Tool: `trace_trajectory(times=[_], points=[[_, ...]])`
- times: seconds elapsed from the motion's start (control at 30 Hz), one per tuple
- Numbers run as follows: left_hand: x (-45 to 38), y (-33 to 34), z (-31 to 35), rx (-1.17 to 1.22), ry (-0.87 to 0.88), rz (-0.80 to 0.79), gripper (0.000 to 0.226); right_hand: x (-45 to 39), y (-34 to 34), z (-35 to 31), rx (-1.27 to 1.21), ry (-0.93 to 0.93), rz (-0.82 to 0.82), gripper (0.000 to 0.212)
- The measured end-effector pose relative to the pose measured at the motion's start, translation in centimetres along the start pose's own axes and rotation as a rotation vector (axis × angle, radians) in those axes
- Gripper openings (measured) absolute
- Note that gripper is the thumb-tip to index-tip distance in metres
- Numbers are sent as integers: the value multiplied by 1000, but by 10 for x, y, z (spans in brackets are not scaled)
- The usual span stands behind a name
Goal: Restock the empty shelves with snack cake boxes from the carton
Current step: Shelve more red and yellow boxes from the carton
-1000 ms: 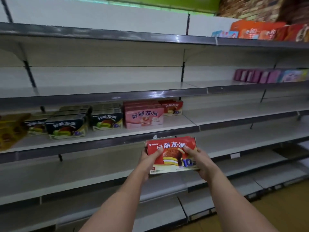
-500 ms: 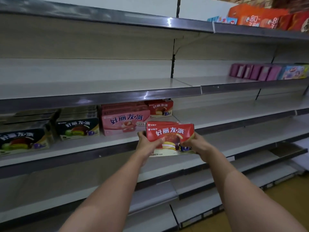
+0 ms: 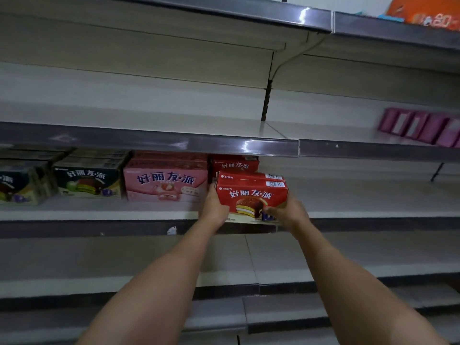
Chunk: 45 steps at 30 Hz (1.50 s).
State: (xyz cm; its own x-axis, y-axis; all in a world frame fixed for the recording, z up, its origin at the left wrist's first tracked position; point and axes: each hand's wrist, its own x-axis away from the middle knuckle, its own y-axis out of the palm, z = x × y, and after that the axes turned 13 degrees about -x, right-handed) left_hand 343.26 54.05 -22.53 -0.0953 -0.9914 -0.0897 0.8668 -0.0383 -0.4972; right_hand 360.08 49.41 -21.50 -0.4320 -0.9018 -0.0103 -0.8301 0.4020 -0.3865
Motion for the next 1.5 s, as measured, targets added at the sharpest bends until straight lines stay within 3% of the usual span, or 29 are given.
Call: trace_trajectory(times=[0.13,0.37,0.6,0.73,0.87,1.07,1.33,1.5], points=[[-14,16,-2,-111,-22,109,63,-29,-1,9,166,-66,-24,54],[-46,34,-20,-232,-87,166,52,-70,17,23,112,-133,-78,58],[-81,54,-39,-283,-23,213,57,-104,29,43,-35,-153,-35,61],[-86,60,-48,-497,-57,140,61,-112,29,51,-53,-100,-97,64],[-87,61,-40,-703,-160,169,59,-121,29,44,-24,-80,-119,57],[-103,70,-19,-374,-354,127,64,-139,36,47,36,-111,-94,55],[-120,85,-20,19,-355,250,56,-164,51,44,90,-125,-79,51],[-132,87,-21,121,-354,270,53,-168,55,41,-28,-90,-52,50]])
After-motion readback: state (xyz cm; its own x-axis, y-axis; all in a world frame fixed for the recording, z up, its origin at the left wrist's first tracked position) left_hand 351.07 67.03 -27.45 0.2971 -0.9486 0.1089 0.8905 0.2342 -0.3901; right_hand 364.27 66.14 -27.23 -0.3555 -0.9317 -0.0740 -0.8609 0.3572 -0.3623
